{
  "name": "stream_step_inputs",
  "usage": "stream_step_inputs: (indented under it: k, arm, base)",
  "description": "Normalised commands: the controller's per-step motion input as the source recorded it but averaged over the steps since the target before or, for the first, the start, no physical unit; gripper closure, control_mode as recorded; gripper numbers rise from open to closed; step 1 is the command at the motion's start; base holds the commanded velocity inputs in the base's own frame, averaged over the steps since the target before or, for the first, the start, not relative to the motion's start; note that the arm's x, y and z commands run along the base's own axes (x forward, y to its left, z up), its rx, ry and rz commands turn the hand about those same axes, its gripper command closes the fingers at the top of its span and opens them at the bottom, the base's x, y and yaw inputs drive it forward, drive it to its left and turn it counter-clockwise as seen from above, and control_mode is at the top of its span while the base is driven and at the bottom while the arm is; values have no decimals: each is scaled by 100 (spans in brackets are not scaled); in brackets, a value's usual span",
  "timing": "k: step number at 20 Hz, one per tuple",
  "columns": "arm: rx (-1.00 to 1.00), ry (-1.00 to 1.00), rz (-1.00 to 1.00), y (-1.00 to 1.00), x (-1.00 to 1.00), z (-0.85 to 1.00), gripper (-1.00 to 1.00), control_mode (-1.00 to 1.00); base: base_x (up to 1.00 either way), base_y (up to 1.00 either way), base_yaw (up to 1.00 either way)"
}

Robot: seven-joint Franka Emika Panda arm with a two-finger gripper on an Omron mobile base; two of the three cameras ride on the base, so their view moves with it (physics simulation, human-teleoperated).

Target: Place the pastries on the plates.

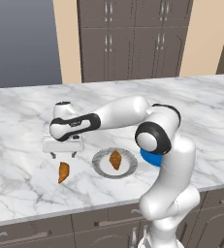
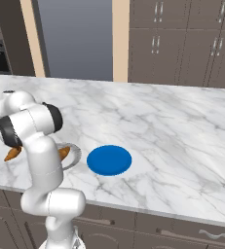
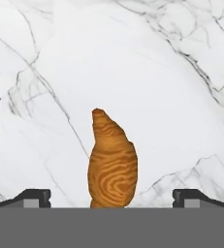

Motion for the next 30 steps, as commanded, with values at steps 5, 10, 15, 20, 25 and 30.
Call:
stream_step_inputs:
  k: [5,10,15,20,25,30]
  arm:
    - [0,0,-6,8,-12,-40,-100,-100]
    - [0,0,-9,0,-39,-29,-100,-100]
    - [0,-1,-7,0,-38,-5,-100,-100]
    - [0,-5,-1,-4,15,-6,-100,-100]
    - [0,-1,0,-1,24,0,-100,-100]
    - [0,0,0,3,4,-14,-100,-100]
  base:
    - [0,0,0]
    - [0,0,0]
    - [0,0,0]
    - [0,0,0]
    - [0,0,0]
    - [0,0,0]
